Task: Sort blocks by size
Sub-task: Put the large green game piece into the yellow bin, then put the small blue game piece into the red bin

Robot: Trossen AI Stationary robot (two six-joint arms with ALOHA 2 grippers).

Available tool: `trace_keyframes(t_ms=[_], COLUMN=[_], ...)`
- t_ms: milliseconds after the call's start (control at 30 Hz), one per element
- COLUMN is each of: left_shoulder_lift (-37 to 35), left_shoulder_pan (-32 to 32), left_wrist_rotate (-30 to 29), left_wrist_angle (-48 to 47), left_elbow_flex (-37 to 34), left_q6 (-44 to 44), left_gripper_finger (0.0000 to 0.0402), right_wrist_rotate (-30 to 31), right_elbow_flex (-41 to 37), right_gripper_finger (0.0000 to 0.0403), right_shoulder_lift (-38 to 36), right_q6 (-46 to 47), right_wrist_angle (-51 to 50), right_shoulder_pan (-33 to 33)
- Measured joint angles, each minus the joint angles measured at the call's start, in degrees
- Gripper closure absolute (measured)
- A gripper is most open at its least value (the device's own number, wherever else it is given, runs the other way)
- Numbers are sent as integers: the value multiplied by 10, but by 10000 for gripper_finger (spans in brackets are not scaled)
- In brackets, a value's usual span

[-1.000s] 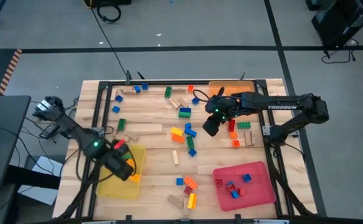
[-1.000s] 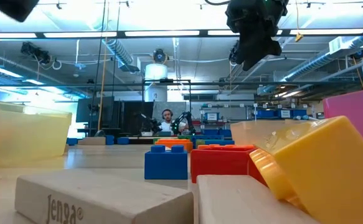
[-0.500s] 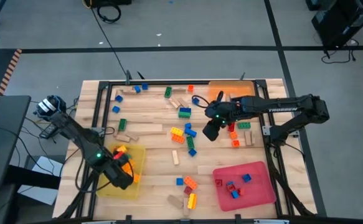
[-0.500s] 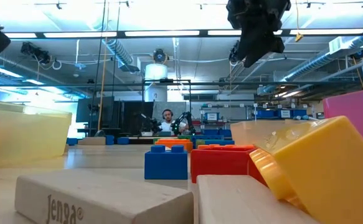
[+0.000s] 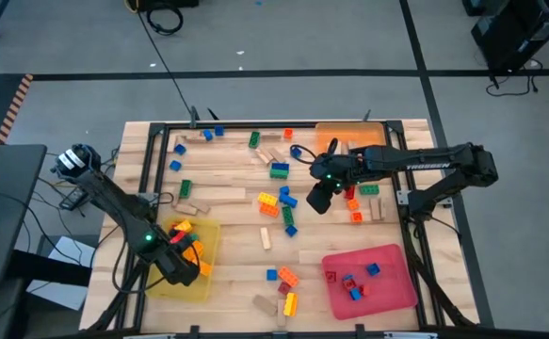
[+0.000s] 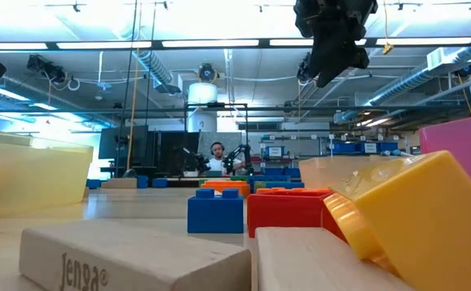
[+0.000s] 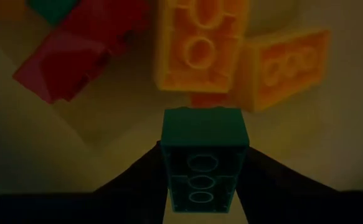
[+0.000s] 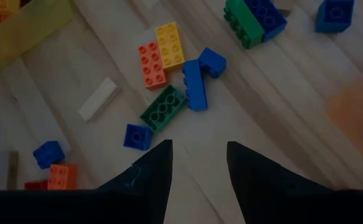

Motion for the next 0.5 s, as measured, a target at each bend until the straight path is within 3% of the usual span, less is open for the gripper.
trace_keyframes(t_ms=[200, 500], left_shoulder_lift=[0, 0], left_shoulder_pan=[0, 0], left_wrist_rotate=[-3, -4], left_wrist_angle=[0, 2], left_elbow_flex=[0, 0], left_q6=[-1, -3], left_gripper_finger=[215, 212], right_wrist_rotate=[-8, -5], right_elbow_flex=[0, 0], right_gripper_finger=[237, 237], right_shoulder_lift=[-2, -60], right_q6=[-1, 27], right_wrist_angle=[-10, -35], right_shoulder_pan=[12, 90])
